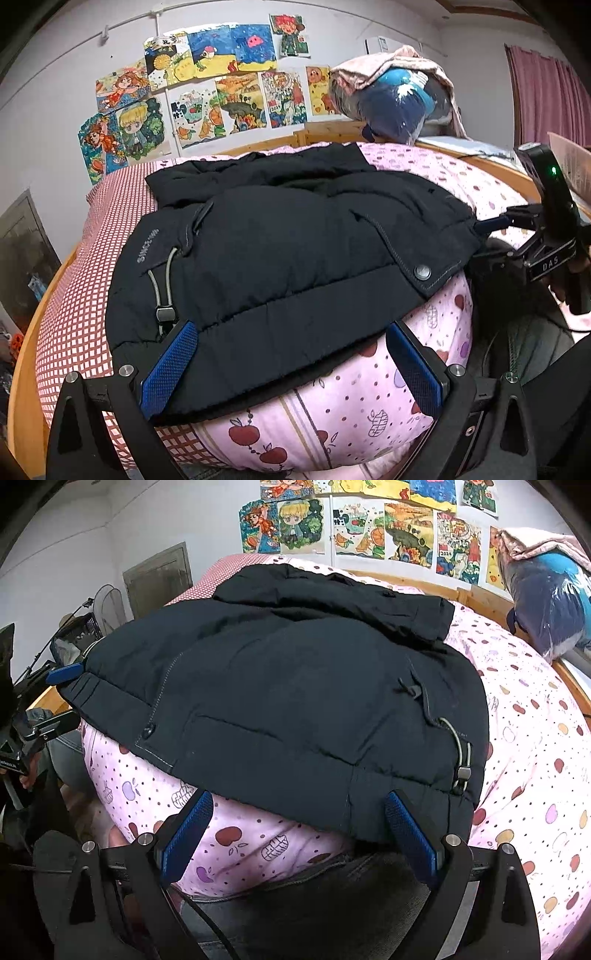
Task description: Fold large clothes
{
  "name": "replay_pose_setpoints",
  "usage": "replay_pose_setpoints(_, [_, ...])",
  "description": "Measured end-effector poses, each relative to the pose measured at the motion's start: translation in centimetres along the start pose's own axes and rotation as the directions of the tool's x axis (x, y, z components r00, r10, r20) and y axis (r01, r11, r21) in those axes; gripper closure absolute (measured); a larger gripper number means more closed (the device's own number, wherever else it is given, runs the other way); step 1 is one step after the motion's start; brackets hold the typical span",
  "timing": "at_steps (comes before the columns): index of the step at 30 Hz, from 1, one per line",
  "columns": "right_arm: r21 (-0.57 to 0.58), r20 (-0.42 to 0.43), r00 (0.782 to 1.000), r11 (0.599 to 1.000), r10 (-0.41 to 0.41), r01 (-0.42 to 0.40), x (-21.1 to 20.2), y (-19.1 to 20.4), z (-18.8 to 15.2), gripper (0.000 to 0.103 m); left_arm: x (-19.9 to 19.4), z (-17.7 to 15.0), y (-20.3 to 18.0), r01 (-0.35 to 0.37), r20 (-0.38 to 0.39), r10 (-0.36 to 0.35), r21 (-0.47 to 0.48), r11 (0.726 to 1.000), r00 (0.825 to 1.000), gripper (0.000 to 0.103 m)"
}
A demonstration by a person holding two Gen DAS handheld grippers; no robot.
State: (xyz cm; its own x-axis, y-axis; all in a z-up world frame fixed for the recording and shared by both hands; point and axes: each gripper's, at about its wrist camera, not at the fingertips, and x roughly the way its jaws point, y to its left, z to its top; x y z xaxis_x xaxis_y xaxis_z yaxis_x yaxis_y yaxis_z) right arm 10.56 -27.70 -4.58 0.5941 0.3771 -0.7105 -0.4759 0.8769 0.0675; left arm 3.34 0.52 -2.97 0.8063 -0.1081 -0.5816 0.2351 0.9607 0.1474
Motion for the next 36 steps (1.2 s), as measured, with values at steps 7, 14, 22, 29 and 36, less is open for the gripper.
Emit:
replay_pose_setpoints(7, [0.015, -0.031, 0.999, 1.0, -0.02, 0.021, 1.2, 0.0, -0.3, 0.011, 1.2, -0.9, -0.9, -0.034, -0.048, 0.038, 0.069, 0.997, 0.998, 0.0])
replay_pose_setpoints(14, [0.028, -0.037, 0.999, 0.999, -0.017, 0.018, 2.1, 0.3, -0.3, 0.011, 3.0, -1.4, -3.0, -0.156, -0.098, 0.178, 0.198, 0.968, 0.979, 0.0])
replay_pose_setpoints(22, [0.03, -0.039, 0.998, 0.998, -0.056, 0.058, 2.1, 0.3, -0.4, 0.011, 3.8, -1.7, -5.5, -0.311, -0.047, 0.342, 0.314, 0.897, 0.939, 0.001])
replay_pose_setpoints(29, [0.047, -0.047, 0.996, 0.995, -0.081, 0.083, 2.2, 0.1, -0.5, 0.011, 3.5, -1.1, -6.3, -0.453, 0.096, 0.451, 0.362, 0.814, 0.887, 0.037])
replay_pose_setpoints(36, [0.035, -0.034, 0.995, 0.995, -0.096, 0.097, 1.8, 0.4, -0.6, 0.011, 2.3, 1.8, -4.8, -0.441, 0.145, 0.417, 0.321, 0.838, 0.897, 0.073])
